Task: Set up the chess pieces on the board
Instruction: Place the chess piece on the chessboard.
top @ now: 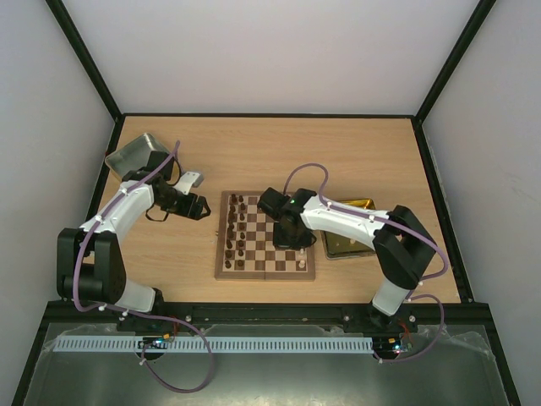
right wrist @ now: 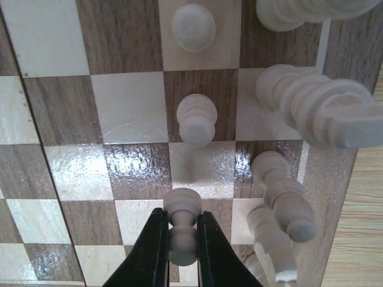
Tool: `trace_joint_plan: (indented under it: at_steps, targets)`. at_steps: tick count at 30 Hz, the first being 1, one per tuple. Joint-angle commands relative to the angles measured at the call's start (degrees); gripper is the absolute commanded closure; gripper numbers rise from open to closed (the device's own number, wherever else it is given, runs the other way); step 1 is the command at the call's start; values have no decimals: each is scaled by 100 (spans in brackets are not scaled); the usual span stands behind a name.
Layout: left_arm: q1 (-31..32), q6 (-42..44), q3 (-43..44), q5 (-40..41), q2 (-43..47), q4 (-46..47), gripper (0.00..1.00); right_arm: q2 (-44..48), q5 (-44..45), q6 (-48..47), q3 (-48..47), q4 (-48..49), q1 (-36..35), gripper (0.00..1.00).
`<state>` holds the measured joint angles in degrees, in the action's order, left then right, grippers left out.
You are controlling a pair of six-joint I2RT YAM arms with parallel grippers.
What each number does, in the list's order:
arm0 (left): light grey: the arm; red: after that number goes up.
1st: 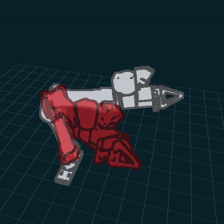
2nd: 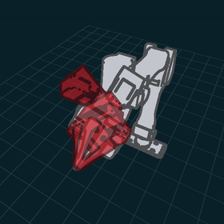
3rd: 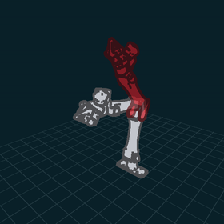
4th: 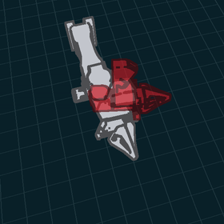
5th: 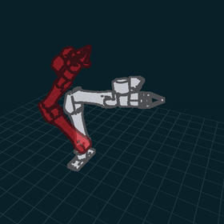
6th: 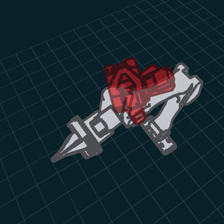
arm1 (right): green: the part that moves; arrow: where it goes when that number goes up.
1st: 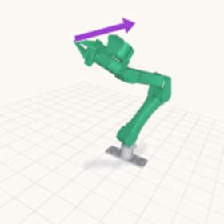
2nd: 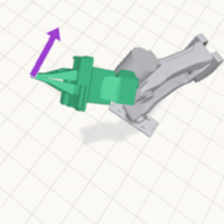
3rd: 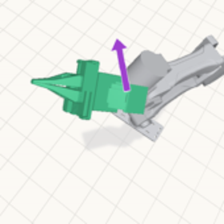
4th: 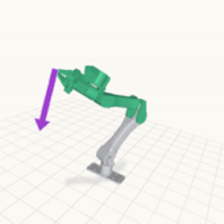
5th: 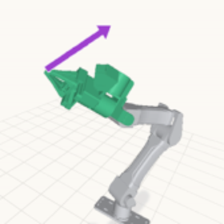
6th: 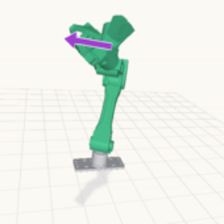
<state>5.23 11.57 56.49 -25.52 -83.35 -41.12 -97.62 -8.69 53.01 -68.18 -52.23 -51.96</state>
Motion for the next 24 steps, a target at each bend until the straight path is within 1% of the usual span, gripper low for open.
trace_joint_plan:
  at_steps: [1,5,20,24]
  targets:
    - [13,65,-69,-92,-38,-21,23,-13,93,68,148,96,112,96]
    - [21,64,-61,-89,-28,-27,23,9,54,34,257,162,218,96]
    - [21,73,-68,-84,-71,-23,23,-220,-135,-157,61,181,268,95]
    - [21,73,-73,-87,-89,-19,23,-216,-139,-191,61,142,267,92]
